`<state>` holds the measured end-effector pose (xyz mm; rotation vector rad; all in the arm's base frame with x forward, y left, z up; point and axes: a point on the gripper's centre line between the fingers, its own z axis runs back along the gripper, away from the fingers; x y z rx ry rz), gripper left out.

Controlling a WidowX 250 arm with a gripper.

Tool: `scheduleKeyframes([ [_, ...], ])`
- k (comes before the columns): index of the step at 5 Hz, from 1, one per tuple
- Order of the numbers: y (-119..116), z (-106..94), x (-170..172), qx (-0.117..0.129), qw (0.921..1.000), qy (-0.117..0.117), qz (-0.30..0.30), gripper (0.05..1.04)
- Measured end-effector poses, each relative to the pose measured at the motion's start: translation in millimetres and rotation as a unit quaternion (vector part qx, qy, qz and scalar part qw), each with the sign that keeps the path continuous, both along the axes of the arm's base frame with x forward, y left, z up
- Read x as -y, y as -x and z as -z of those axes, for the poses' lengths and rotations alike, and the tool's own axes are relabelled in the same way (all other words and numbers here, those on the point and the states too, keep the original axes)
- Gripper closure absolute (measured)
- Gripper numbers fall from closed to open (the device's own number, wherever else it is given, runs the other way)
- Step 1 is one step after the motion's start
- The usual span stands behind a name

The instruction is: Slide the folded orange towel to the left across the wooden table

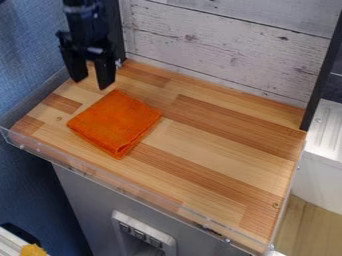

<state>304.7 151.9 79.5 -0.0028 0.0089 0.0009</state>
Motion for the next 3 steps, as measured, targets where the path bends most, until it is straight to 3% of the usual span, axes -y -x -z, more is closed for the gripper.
scheduleKeyframes([
  [3,-31,-48.7,3,0.028,0.9995,-0.009,-0.006,0.085],
])
